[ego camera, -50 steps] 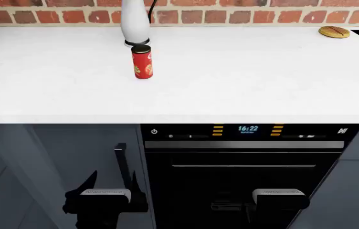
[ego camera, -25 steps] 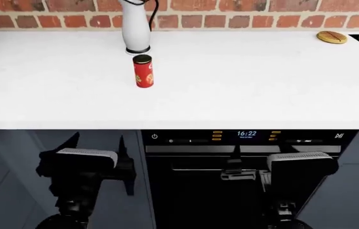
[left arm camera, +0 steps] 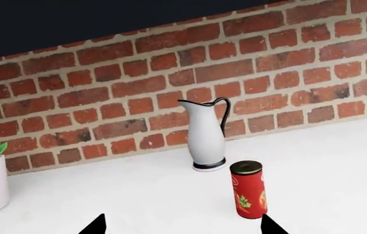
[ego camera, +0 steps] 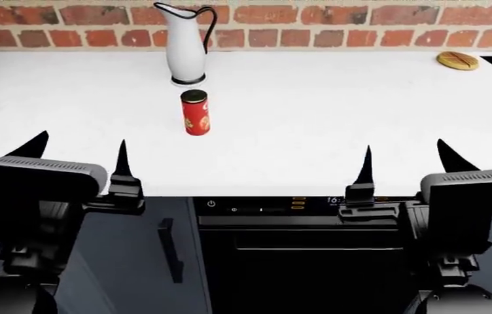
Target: Pick the salsa and jam from the counter and place them in the cabinets closest to them.
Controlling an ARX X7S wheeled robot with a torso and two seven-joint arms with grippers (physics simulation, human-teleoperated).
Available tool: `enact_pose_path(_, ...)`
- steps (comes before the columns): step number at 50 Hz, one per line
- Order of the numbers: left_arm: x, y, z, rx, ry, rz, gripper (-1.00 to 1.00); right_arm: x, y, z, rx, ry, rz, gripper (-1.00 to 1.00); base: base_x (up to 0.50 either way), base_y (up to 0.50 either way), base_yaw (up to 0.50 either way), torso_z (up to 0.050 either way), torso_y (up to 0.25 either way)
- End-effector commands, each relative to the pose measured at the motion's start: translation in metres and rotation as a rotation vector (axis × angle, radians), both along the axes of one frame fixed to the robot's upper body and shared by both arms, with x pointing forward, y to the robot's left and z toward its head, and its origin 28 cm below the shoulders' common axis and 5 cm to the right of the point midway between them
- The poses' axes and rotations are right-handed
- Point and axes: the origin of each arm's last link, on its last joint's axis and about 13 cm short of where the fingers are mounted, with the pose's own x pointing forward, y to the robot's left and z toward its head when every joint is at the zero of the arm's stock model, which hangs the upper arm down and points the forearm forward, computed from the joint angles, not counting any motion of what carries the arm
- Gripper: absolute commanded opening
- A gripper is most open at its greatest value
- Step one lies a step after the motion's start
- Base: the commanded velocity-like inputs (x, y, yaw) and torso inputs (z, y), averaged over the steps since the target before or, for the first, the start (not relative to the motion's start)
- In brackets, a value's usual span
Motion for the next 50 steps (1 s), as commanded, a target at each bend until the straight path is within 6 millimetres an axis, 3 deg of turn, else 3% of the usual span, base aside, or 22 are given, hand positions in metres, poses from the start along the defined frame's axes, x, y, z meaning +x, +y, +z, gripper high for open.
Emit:
enact_pose_path(1, -0.014, 0.006, 0.006, 0.034, -0.003, 0.012, 1.00, -0.010, -0.006, 0.014, -0.016, -0.025, -0.032, 1.00, 0.22, 0.00, 0.00, 0.050, 0.000)
enact_pose_path(20, -0.045, 0.010, -0.005, 0.070, 0.041, 0.003, 1.00, -0.041, -0.013, 0.014, -0.035, -0.015, -0.084, 1.00, 0.22, 0.00, 0.00, 0.050, 0.000)
enact_pose_path(35, -0.041, 0.001, -0.010, -0.011, 0.010, -0.038, 1.00, -0.039, -0.012, 0.009, -0.009, -0.024, -0.072, 1.00, 0.22, 0.00, 0.00, 0.050, 0.000)
enact_pose_path(50, -0.039, -0.001, 0.000, -0.018, -0.018, -0.071, 1.00, -0.033, -0.010, 0.011, -0.007, -0.031, -0.057, 1.00, 0.23, 0.00, 0.00, 0.050, 0.000)
